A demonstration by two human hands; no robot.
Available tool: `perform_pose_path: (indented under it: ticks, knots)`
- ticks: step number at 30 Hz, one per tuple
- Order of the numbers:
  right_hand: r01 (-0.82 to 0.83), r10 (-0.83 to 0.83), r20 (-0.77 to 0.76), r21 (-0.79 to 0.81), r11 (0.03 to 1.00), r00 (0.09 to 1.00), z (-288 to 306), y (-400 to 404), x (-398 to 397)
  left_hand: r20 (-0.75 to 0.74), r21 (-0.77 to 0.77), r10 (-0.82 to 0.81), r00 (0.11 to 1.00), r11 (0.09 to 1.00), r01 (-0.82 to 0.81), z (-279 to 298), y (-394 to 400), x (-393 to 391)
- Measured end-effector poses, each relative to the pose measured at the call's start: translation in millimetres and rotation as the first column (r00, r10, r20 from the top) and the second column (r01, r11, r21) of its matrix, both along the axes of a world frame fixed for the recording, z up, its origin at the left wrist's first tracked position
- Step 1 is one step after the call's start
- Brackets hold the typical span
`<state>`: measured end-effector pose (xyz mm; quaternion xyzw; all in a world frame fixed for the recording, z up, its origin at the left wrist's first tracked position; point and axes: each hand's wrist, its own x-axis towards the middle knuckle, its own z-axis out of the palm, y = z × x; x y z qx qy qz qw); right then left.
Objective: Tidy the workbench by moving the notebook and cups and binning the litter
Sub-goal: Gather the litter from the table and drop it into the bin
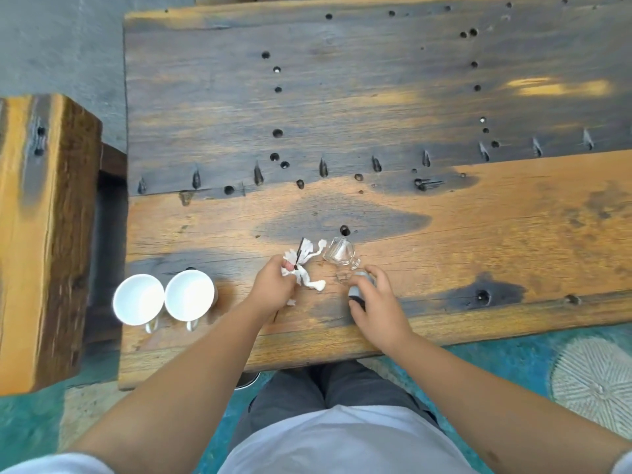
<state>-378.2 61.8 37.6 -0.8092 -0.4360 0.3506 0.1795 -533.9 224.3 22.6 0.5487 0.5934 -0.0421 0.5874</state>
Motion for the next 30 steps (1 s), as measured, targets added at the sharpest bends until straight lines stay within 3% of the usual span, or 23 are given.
perform_pose_path:
  ticks: [4,8,11,13,18,21,26,30]
  knots:
    - [-0.042,0.053,-0.062,0.165,0.985,0.997,10.5,15.4,-28.2,0.105,-0.161,0.119,0.987,0.982,-0.101,8.8,-14.8,-6.6]
    - [-0.045,0.072,-0.170,0.155,0.987,0.983,16.0,43.4,-44.7,0.198,-0.353,0.203,0.959,0.928,-0.124,21.6,-16.1,-9.6]
    - [-0.082,0.109,-0.244,0.118,0.990,0.964,16.0,57.7,-49.7,0.365,-0.578,0.414,0.834,0.803,-0.146,30.7,-11.8,-10.7]
    - [-0.104,0.121,-0.290,0.075,0.992,0.949,17.6,63.0,-50.8,0.388,-0.646,0.477,0.788,0.751,-0.137,34.0,-8.4,-12.2]
    - [-0.200,0.202,-0.305,0.040,0.979,0.931,25.2,68.7,-51.9,0.427,-0.546,0.361,0.829,0.834,-0.081,26.5,-4.2,-14.5]
    - [-0.323,0.322,-0.035,-0.018,0.946,0.946,29.7,68.4,-49.5,0.387,-0.489,0.294,0.874,0.869,-0.076,22.8,-4.7,-19.9]
    - [-0.143,0.137,0.237,0.009,0.990,0.962,22.2,81.4,-23.8,0.247,-0.332,0.218,0.944,0.934,-0.129,20.0,-9.6,-30.1]
    - [-0.160,0.237,0.305,-0.255,0.954,0.923,4.4,94.3,4.6,0.178,-0.248,0.224,0.958,0.953,-0.177,25.8,-10.2,-42.8]
